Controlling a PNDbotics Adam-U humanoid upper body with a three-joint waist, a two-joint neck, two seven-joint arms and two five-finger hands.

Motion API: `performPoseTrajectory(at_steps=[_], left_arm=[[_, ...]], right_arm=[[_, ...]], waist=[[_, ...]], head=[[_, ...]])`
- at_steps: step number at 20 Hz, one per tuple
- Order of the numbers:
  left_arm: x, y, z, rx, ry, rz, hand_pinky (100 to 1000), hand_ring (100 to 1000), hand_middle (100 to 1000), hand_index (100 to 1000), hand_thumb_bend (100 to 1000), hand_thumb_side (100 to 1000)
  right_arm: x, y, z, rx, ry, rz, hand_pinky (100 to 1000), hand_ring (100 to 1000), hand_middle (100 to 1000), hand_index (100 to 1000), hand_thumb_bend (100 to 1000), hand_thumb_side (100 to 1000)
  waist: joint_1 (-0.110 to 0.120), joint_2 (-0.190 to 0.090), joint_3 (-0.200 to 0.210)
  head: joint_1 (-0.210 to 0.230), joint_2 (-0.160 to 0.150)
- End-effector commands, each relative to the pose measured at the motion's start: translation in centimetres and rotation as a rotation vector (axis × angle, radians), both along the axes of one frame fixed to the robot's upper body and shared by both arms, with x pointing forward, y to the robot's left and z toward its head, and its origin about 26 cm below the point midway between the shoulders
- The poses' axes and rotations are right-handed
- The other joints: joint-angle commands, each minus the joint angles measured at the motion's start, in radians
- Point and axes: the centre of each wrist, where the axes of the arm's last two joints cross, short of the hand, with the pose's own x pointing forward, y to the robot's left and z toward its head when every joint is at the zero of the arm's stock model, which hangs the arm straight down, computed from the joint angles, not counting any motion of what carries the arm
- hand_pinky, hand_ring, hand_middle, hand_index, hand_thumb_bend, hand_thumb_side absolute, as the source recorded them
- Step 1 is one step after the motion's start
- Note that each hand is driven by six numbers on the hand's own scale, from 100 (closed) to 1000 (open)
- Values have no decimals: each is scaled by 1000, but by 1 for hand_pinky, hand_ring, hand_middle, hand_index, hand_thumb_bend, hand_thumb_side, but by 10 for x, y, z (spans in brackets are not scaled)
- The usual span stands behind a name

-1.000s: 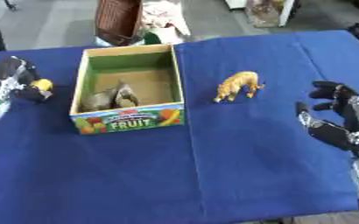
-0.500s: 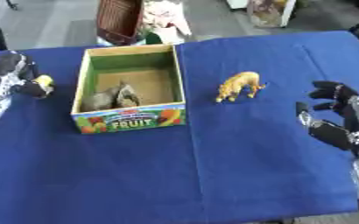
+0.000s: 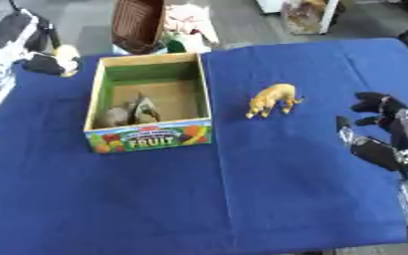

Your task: Pick up objects on the table and place them in the box.

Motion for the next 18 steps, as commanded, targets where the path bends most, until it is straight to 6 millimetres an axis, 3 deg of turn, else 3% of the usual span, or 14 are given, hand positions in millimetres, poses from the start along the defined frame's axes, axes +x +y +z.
performPoseTrajectory(at_steps=[1,9,18], left_arm=[[-7,-18,26,50,-38,-96,410,290,237,413,563,242],[1,-63,14,127,45,-254,423,302,246,421,561,234],[16,-77,-19,152,143,-297,442,342,286,456,566,225]], right_arm=[[2,-3,8,-6,-22,1,619,734,590,776,276,108],[2,1,7,-3,-18,12,619,734,590,776,279,109],[2,2,7,-2,-17,18,619,734,589,776,280,110]], waist=[[-2,-20,-3],[-1,-23,-13],[2,-21,-22]], head=[[1,2],[8,-1],[9,-5]])
